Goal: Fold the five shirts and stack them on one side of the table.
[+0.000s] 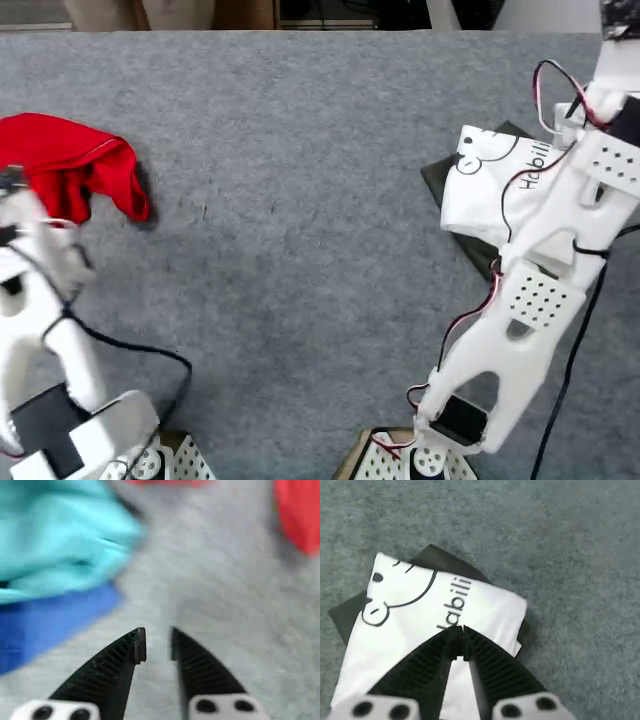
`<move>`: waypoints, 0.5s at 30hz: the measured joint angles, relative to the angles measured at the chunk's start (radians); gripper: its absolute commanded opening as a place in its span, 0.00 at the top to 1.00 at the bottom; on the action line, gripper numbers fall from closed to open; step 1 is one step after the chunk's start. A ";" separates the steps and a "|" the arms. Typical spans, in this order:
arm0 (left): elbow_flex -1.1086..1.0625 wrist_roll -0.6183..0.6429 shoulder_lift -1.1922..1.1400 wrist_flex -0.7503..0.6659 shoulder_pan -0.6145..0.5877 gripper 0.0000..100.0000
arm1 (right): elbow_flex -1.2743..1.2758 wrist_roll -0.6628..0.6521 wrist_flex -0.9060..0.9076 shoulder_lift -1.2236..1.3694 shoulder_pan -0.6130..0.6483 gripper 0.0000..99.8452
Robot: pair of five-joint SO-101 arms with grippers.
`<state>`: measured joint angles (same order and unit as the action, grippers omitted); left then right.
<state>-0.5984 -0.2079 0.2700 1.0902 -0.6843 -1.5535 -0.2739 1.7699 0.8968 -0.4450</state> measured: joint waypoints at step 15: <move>0.012 -0.118 -0.041 -0.446 -0.304 0.81 | 0.275 0.000 0.002 -0.002 0.216 1.00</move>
<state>-0.5861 -0.3261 0.2286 0.6437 -0.9881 -1.2789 -0.2739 1.7714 0.8953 -0.2286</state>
